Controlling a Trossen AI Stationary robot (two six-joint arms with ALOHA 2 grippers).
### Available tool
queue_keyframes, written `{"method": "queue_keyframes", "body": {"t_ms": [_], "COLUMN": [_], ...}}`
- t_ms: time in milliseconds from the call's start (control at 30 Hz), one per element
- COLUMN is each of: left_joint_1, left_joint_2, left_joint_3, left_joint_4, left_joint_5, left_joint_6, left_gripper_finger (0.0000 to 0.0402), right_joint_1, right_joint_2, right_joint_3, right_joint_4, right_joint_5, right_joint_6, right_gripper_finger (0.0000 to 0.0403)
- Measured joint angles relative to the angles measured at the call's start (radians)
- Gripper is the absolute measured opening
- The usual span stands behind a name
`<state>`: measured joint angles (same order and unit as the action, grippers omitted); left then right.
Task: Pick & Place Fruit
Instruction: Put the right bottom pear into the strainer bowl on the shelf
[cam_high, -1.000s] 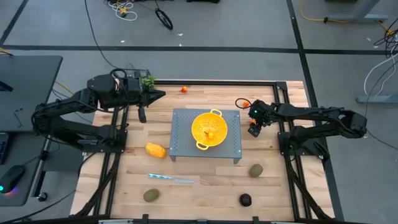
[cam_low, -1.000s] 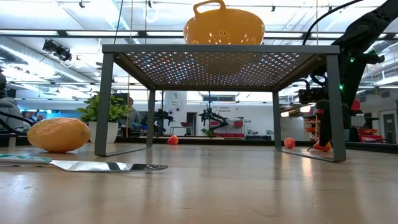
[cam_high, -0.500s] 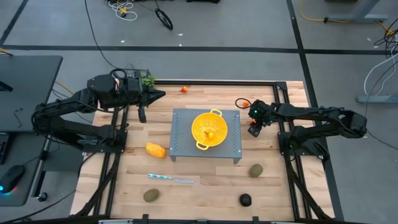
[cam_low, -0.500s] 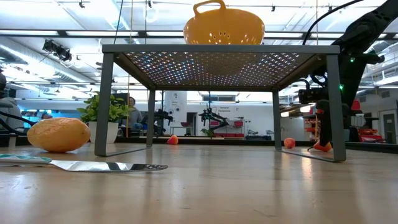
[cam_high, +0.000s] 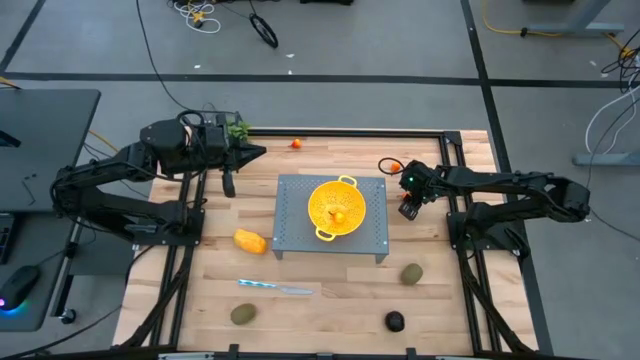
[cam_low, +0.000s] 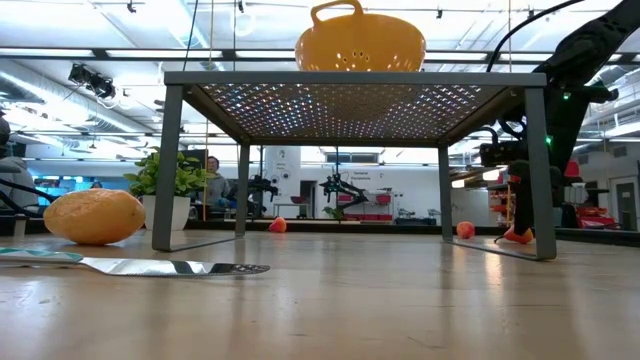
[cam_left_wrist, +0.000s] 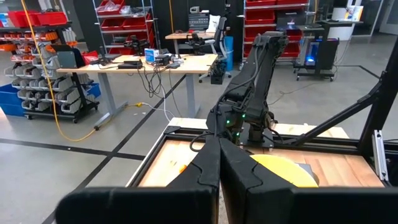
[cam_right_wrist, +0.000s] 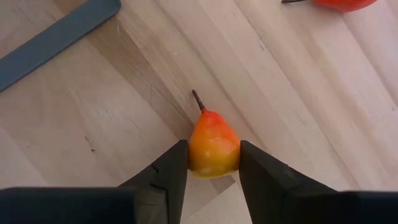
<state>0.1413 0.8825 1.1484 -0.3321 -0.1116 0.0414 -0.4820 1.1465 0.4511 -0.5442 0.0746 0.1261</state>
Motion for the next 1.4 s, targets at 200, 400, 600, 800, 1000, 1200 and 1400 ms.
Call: {"method": "queue_keyframes", "body": {"t_ms": [200, 400, 600, 800, 1000, 1200, 1400], "left_joint_1": [0.0, 0.0, 0.0, 0.0, 0.0, 0.0, 0.0], "left_joint_2": [0.0, 0.0, 0.0, 0.0, 0.0, 0.0, 0.0], "left_joint_3": [0.0, 0.0, 0.0, 0.0, 0.0, 0.0, 0.0], "left_joint_4": [0.0, 0.0, 0.0, 0.0, 0.0, 0.0, 0.0], "left_joint_5": [0.0, 0.0, 0.0, 0.0, 0.0, 0.0, 0.022], "left_joint_6": [0.0, 0.0, -0.003, -0.001, -0.001, -0.005, -0.009], "left_gripper_finger": [0.0004, 0.0004, 0.0004, 0.0004, 0.0004, 0.0004, 0.0004], "right_joint_1": [0.0, 0.0, 0.0, 0.0, 0.0, 0.0, 0.0], "right_joint_2": [0.0, 0.0, 0.0, 0.0, -0.002, -0.041, -0.121], "right_joint_3": [0.0, 0.025, 0.06, 0.062, 0.062, 0.062, 0.062], "right_joint_4": [0.0, -0.026, -0.048, -0.05, -0.051, -0.049, -0.04], "right_joint_5": [0.0, 0.003, 0.003, 0.011, 0.014, 0.038, 0.038], "right_joint_6": [0.0, -0.001, -0.022, -0.022, -0.022, -0.013, -0.011], "right_gripper_finger": [0.0134, 0.0133, 0.0133, 0.0133, 0.0133, 0.0133, 0.0133]}}
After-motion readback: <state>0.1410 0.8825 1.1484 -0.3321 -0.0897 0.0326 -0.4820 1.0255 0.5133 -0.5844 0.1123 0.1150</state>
